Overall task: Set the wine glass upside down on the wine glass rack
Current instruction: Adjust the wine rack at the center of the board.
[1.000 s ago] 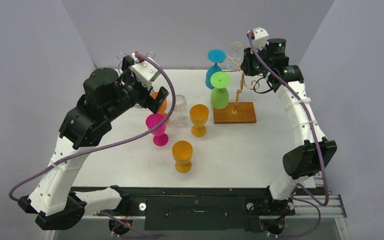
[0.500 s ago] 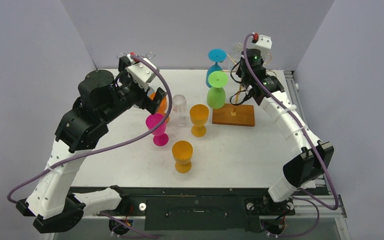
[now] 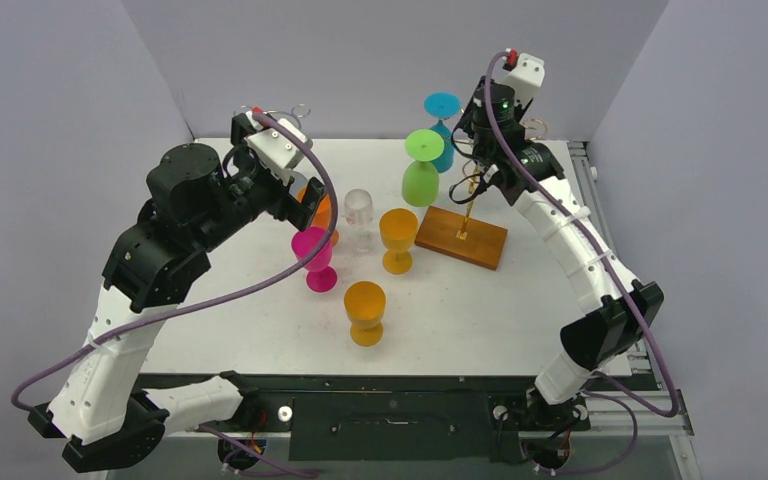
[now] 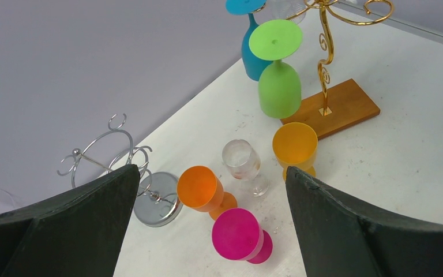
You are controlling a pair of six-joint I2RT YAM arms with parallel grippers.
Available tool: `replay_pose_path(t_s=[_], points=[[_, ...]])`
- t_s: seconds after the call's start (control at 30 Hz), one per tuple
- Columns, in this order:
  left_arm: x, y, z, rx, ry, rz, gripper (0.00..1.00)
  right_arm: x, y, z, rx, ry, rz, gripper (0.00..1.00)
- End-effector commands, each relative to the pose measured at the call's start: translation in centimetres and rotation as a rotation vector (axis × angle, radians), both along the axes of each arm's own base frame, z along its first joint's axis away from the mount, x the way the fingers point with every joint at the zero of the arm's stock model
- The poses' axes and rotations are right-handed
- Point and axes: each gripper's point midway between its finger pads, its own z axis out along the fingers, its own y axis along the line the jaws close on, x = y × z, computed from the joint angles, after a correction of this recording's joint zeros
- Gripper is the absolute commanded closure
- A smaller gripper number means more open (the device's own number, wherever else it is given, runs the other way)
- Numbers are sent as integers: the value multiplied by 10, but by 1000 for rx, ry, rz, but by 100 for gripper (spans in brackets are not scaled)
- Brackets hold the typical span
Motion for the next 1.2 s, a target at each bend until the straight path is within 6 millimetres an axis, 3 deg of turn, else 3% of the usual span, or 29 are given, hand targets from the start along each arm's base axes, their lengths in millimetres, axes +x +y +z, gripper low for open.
replay_pose_path(t_s=[0.0, 0.07, 0.2, 0.43, 0.67, 0.83, 1.17], points=[[-6, 5, 13, -29, -34, -3, 4, -18, 1, 67, 28, -114, 180, 53], [-6, 5, 13, -30, -35, -3, 4, -29, 0, 74, -14, -110, 277, 44], [-6, 5, 13, -30, -37, -3, 4, -44, 2, 78, -89, -76, 511, 36], [-4, 3, 15, -29, -42, -3, 4, -52, 16, 32, -224, 138, 875, 31], [-1, 1, 14, -25, -35, -3, 4, -41, -3, -5, -322, 289, 830, 30], [2, -1, 14, -23, -33, -3, 4, -41, -12, -10, -362, 318, 801, 30], [2, 0, 15, -21, -37, -1, 4, -31, -5, -26, -402, 369, 809, 30]])
